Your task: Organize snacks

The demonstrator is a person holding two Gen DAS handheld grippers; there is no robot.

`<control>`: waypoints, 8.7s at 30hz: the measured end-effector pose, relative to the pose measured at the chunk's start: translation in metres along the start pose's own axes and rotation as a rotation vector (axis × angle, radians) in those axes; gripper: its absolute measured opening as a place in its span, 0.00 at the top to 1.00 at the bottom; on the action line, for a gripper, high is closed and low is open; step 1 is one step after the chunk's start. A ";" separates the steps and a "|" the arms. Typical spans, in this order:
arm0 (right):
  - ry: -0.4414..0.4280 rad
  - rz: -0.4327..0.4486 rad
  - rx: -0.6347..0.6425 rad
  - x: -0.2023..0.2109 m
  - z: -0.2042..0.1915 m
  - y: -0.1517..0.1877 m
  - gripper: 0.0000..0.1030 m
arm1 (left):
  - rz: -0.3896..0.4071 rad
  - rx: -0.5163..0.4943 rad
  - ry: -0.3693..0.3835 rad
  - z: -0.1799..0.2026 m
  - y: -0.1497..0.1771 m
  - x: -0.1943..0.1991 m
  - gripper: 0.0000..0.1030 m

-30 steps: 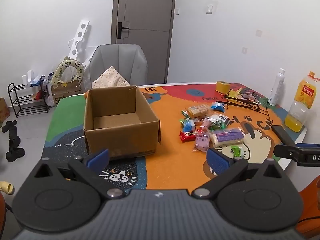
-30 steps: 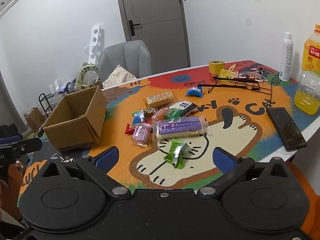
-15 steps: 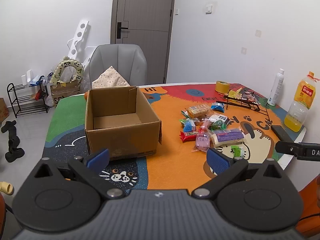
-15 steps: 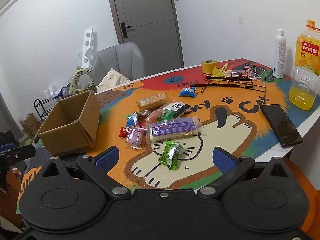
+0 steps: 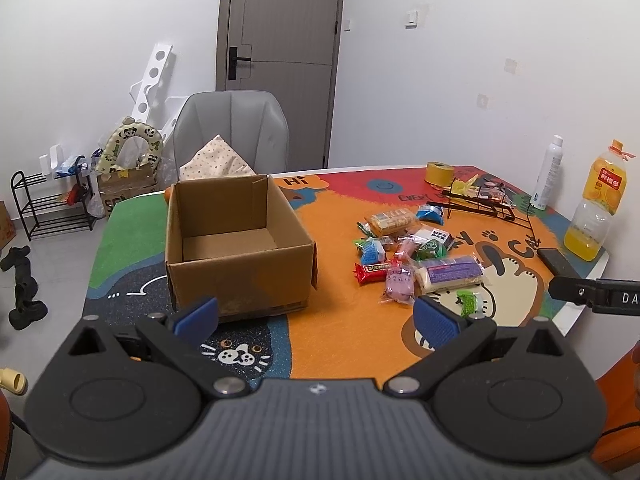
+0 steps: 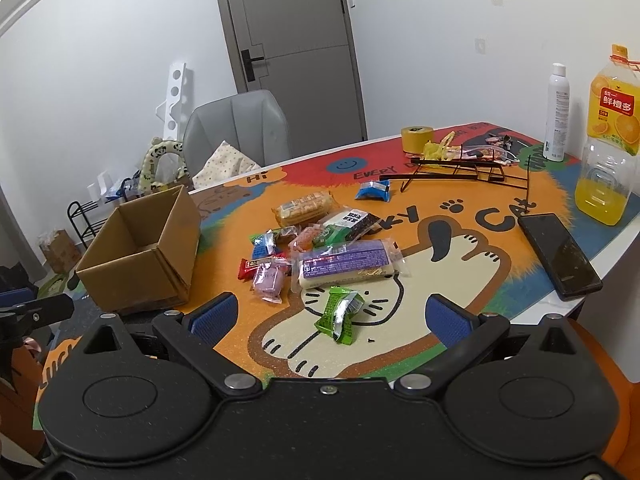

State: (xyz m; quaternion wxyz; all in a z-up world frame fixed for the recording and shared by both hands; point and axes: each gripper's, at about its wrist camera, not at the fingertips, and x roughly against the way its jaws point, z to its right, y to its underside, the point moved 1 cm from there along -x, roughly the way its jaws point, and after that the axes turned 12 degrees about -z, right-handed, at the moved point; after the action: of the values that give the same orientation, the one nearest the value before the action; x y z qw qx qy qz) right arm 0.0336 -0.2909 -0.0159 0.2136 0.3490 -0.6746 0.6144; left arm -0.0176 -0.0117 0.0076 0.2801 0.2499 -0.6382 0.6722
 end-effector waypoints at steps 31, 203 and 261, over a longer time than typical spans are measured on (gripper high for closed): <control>0.002 0.015 0.011 0.006 0.002 0.000 0.00 | 0.015 0.026 -0.005 -0.006 0.001 0.002 0.00; -0.255 0.028 0.082 -0.089 -0.059 -0.056 0.72 | 0.075 0.026 0.067 -0.017 -0.061 -0.088 0.69; -0.373 -0.029 -0.072 -0.121 -0.079 -0.083 0.00 | -0.021 0.230 -0.076 -0.093 -0.073 -0.099 0.08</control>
State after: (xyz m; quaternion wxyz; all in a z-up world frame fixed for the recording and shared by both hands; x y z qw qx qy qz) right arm 0.1644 -0.1888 -0.0341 0.1057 0.4587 -0.7189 0.5115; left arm 0.1063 0.0771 -0.0138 0.2320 0.3124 -0.5644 0.7280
